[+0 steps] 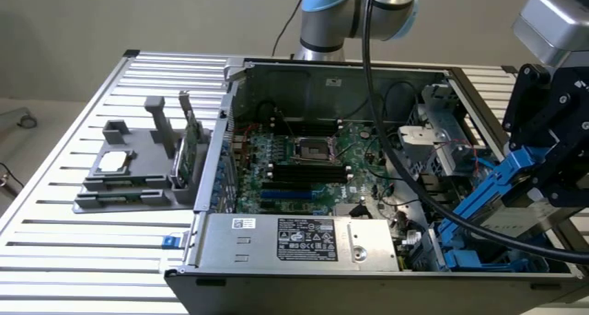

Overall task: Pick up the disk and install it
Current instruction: 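Insert the disk into the insertion slot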

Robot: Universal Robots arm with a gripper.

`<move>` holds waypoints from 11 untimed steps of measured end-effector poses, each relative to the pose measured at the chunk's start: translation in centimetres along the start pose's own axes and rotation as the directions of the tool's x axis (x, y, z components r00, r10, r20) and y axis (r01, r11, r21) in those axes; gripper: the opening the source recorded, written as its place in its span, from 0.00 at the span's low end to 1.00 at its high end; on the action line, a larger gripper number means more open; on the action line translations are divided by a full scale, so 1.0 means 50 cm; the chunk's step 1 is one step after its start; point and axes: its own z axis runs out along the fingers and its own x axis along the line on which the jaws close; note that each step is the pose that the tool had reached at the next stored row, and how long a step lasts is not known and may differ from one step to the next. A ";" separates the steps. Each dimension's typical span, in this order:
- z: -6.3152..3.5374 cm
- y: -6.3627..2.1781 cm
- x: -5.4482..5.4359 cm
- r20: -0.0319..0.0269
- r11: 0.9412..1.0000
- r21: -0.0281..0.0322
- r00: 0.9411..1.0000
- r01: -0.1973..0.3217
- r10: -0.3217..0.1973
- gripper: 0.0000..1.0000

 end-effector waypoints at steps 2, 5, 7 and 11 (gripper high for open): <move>0.001 0.001 0.000 0.000 1.000 -0.001 1.000 -0.002 0.002 0.33; 0.004 0.003 -0.002 0.000 1.000 -0.005 1.000 -0.007 0.007 0.33; 0.006 0.004 -0.003 0.000 1.000 -0.008 1.000 -0.011 0.011 0.33; 0.007 0.006 -0.003 0.000 1.000 -0.022 1.000 -0.019 0.019 0.33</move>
